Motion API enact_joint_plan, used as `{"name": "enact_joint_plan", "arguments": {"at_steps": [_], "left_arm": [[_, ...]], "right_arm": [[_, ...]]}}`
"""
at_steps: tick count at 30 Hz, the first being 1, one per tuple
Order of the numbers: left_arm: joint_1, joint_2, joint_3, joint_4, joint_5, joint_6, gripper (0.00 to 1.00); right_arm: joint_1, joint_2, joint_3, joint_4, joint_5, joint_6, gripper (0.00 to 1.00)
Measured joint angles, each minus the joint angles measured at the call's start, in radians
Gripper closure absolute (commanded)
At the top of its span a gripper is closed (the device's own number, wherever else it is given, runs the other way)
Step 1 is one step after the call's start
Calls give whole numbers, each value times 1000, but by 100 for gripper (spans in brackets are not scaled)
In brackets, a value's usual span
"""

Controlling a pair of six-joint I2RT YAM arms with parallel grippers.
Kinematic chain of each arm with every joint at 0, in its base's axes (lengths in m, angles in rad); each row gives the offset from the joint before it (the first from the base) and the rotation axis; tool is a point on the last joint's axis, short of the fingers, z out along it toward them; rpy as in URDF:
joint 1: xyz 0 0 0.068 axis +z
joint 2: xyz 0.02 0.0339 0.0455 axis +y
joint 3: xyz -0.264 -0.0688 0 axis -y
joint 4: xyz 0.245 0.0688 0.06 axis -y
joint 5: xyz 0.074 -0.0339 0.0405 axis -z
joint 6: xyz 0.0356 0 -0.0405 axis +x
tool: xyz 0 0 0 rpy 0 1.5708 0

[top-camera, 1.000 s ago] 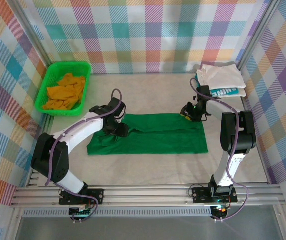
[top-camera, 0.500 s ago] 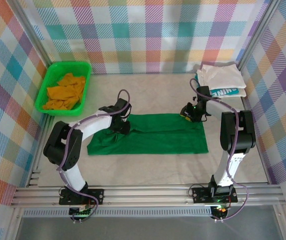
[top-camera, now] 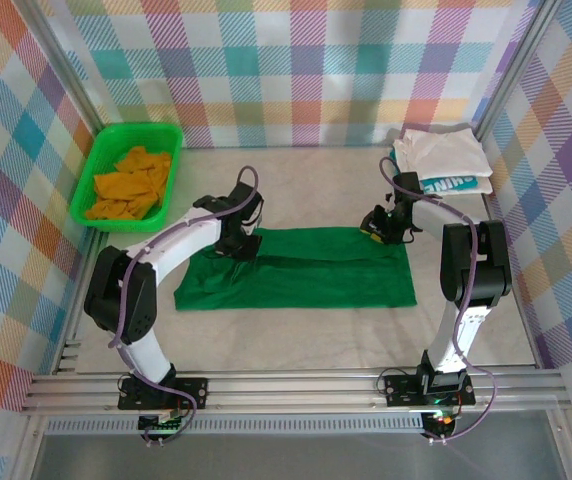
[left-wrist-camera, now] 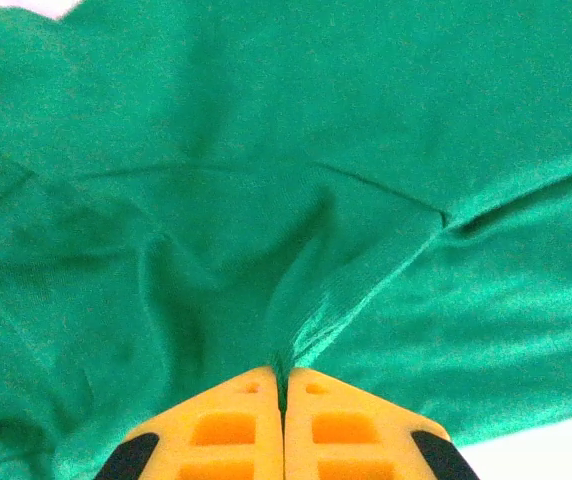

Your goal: Fold and stack the t-shirts

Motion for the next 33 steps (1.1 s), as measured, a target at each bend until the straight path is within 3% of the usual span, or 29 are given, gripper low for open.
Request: {"name": "enact_joint_plan", "arguments": {"at_steps": [3, 6, 11, 16, 19, 23, 33], "left_arm": [[-24, 18, 15, -57, 19, 25, 81], [-57, 51, 26, -96, 33, 40, 49], [-84, 41, 51, -109, 51, 31, 42], [-26, -153, -50, -10, 10, -59, 42], [106, -259, -159, 54, -1, -138, 43], [272, -276, -319, 137, 11, -233, 45], [306, -167, -410, 265, 108, -297, 54]], "right_arm": [[0, 0, 0, 0, 0, 0, 64], [0, 0, 0, 0, 0, 0, 63], [0, 0, 0, -6, 2, -1, 63], [0, 0, 0, -14, 13, -4, 63], [0, -1, 0, -14, 12, -4, 63], [0, -6, -5, -12, 12, -5, 63], [0, -31, -28, -13, 15, -19, 63]]}}
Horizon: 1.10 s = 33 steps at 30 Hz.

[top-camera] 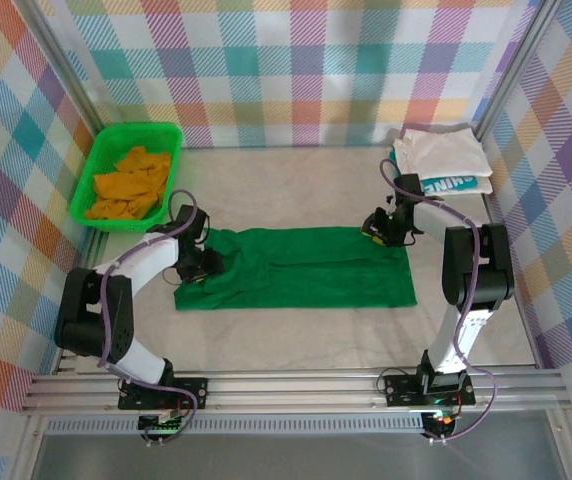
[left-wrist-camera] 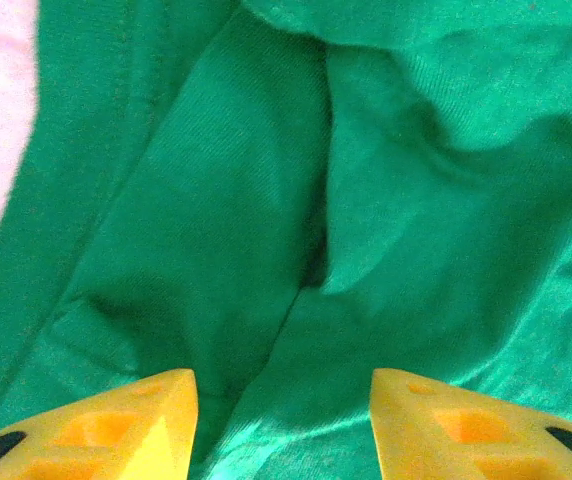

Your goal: Fold and stack the t-shirts

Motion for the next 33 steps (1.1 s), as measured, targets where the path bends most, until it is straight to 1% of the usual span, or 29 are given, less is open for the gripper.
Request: {"name": "enact_joint_plan", "arguments": {"at_steps": [1, 2, 4, 7, 9, 12, 14, 15, 16, 18, 22, 26, 27, 28, 29, 30, 32, 33], "left_arm": [[0, 9, 0, 12, 2, 0, 57], [0, 16, 0, 21, 3, -2, 64], [0, 26, -1, 34, 7, -7, 80], [0, 27, -1, 41, 5, -3, 93], [0, 23, -1, 38, -3, -2, 99], [0, -6, -1, 26, -15, 0, 100], [0, -38, -1, 3, -26, -3, 78], [0, -58, -2, -10, -35, -6, 72], [0, -79, -7, -17, -43, -12, 69], [0, -117, -26, -24, -60, -24, 57], [3, -141, -64, -40, -76, -41, 55], [3, -92, -76, -21, -40, -43, 56], [3, -77, -79, -8, -30, -44, 59], [3, -61, -80, -2, -21, -45, 66], [3, -51, -80, 8, -12, -46, 71], [3, -43, -80, 16, -5, -42, 73], [2, -37, -80, 25, 3, -40, 87], [2, -37, -80, 31, 7, -40, 92]], "right_arm": [[0, 0, 0, 0, 0, 0, 63], [0, -1, 0, 0, 0, 0, 63], [0, -2, 0, 0, 0, 0, 63], [0, -3, 0, 0, 0, 0, 63], [0, -3, 0, 0, 0, 0, 63], [0, -3, 0, 0, 0, 0, 63], [0, -3, 0, 0, -1, 0, 63], [0, -3, 0, 0, -1, 0, 63], [0, -3, 0, 0, -2, 0, 63], [0, -3, 0, 0, -5, 0, 63], [0, -3, 0, 1, -12, 0, 63], [0, -3, 0, 6, -19, 0, 63], [0, -3, 0, 7, -19, 0, 63], [0, -3, 0, 7, -19, 0, 63], [0, -3, 0, 7, -19, 0, 62], [0, -3, 0, 7, -19, 0, 63], [0, -3, 0, 7, -19, 0, 63], [0, -3, 0, 7, -19, 0, 63]]}}
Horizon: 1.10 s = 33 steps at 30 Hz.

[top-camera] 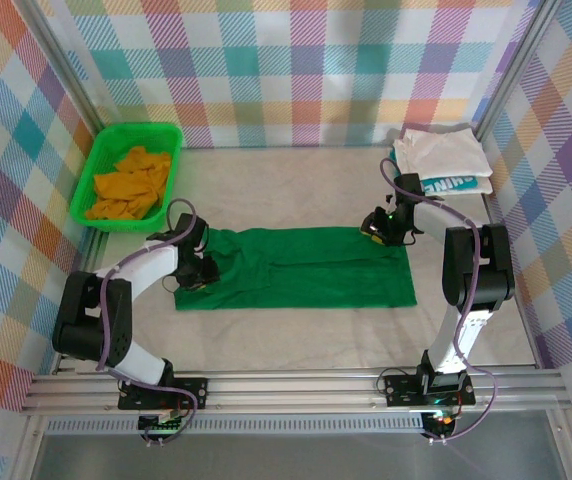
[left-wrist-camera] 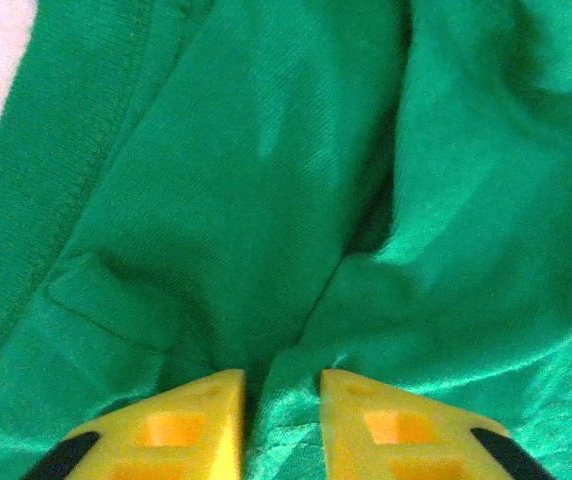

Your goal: Fold and stack the t-shirts

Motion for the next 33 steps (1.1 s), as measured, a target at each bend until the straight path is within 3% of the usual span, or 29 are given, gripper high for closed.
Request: {"name": "enact_joint_plan", "arguments": {"at_steps": [5, 17, 23, 27, 29, 31, 33], "left_arm": [[0, -3, 0, 5, 4, 13, 100], [-4, -235, 16, -178, -39, 5, 100], [-13, -283, -45, -180, 8, -35, 100], [-71, -240, -84, -177, 34, -63, 93], [-94, -230, -85, -179, 32, -77, 83], [-104, -235, -85, -183, 19, -90, 85], [-104, -259, -85, -197, -14, -101, 73]], "right_arm": [[0, 0, 0, 0, 0, 0, 62], [0, 0, 0, 0, 0, 0, 62], [0, 0, 0, 0, 0, 0, 62], [0, 0, 0, 0, 0, 0, 62], [0, 0, 0, 0, 0, 0, 62], [0, 0, 0, 0, 0, 0, 62], [0, 0, 0, 0, -1, 0, 62]]}}
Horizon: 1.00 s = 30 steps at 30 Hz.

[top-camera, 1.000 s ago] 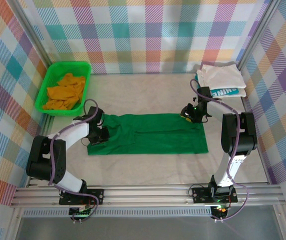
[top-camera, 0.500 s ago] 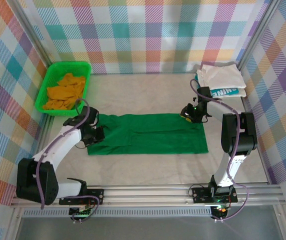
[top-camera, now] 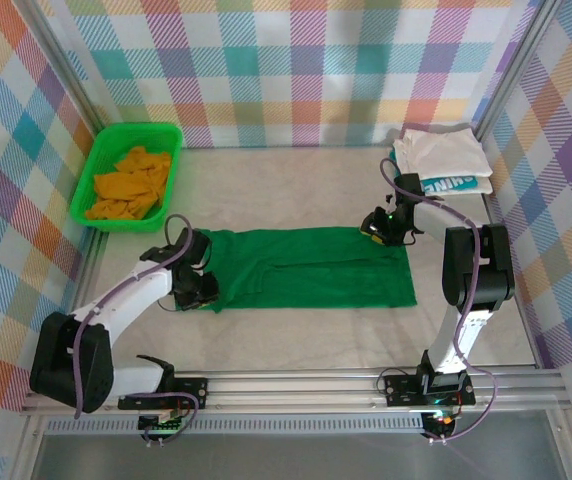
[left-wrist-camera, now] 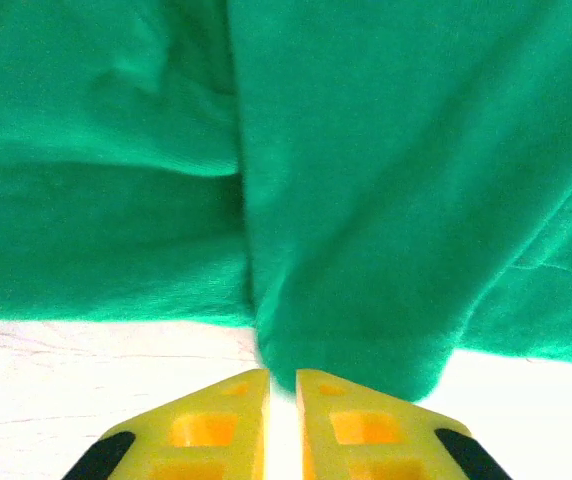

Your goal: Fold and stack the t-shirts

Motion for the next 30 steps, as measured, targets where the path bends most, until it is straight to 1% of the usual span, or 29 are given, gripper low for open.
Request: {"name": "enact_joint_plan", "arguments": {"at_steps": [1, 3, 6, 10, 11, 12, 13, 14, 16, 17, 20, 23, 28, 30], "left_arm": [[0, -22, 2, -10, -17, -9, 66], [2, -76, 13, -27, -53, -13, 66], [11, -119, 74, -43, -85, -13, 61], [42, -116, 151, -19, -108, -2, 62], [50, -109, 159, -3, -112, 0, 64], [57, -95, 164, 13, -111, 5, 69], [63, -68, 172, 34, -108, 13, 77], [66, -24, 184, 55, -104, 21, 82], [67, 84, 218, 105, -92, 26, 84], [67, 150, 232, 142, -82, 26, 84], [68, 303, 251, 227, -62, 25, 84], [73, 410, 280, 254, -56, 25, 85], [95, 516, 339, 286, -62, 23, 85], [108, 557, 372, 291, -64, 21, 85]], "right_arm": [[0, 0, 0, 0, -2, 0, 62], [0, 0, 0, 0, -5, 0, 62], [0, 0, 2, -6, -6, 0, 62], [2, -14, 3, -27, -4, -6, 64], [7, -24, 3, -34, -1, -8, 65], [10, -34, 3, -42, 5, -12, 68], [15, -45, 7, -52, 13, -18, 72], [23, -53, 13, -62, 21, -24, 79], [43, -61, 26, -71, 35, -35, 89], [53, -62, 32, -74, 43, -39, 90], [72, -62, 34, -86, 68, -54, 91], [78, -52, 39, -104, 101, -62, 95], [76, 14, 50, -109, 139, -64, 100], [71, 39, 50, -111, 153, -60, 100]]}}
